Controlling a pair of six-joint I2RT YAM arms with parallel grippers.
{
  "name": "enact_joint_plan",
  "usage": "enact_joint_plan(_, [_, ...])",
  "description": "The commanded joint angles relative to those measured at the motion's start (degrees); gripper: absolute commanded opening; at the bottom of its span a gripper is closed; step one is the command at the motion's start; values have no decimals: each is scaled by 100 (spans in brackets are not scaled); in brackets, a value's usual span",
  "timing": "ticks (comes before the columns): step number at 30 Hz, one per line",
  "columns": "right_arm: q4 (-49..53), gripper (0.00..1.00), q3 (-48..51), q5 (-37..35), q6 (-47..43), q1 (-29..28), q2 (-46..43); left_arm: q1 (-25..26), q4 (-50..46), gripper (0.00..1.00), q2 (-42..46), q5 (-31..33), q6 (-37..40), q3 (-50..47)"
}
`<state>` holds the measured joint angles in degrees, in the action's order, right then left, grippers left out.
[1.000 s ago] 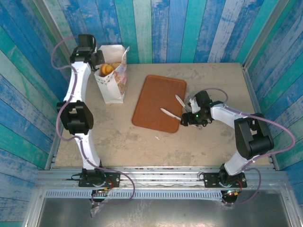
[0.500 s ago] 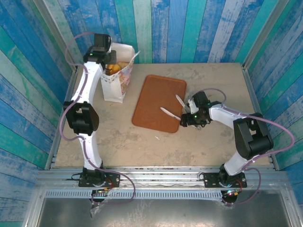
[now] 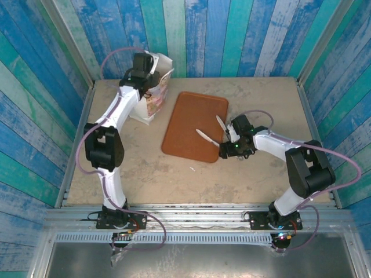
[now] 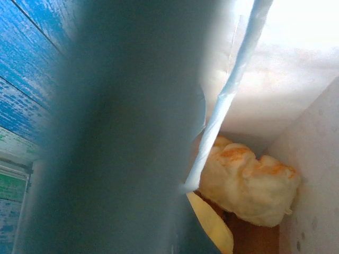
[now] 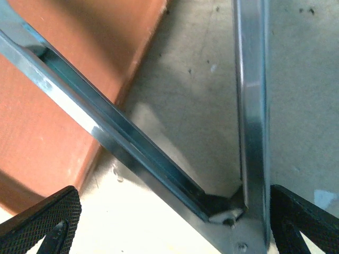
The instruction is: Take the fake bread out of the paper bag
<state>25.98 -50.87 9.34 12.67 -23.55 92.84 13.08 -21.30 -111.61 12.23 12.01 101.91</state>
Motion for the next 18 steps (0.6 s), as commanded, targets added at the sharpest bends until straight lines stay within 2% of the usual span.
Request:
enact_joint_plan(1, [383, 94, 25, -275, 22, -36, -264, 56, 874, 0, 1162, -162, 122, -621])
enact_joint_plan(8, [557, 93, 67, -650, 50, -36, -339, 253, 965, 0, 1613, -109, 87, -1131])
enact_joint_plan(18, [321, 90, -6, -680, 131, -118, 15, 570, 1044, 0, 1881, 93, -32, -1472])
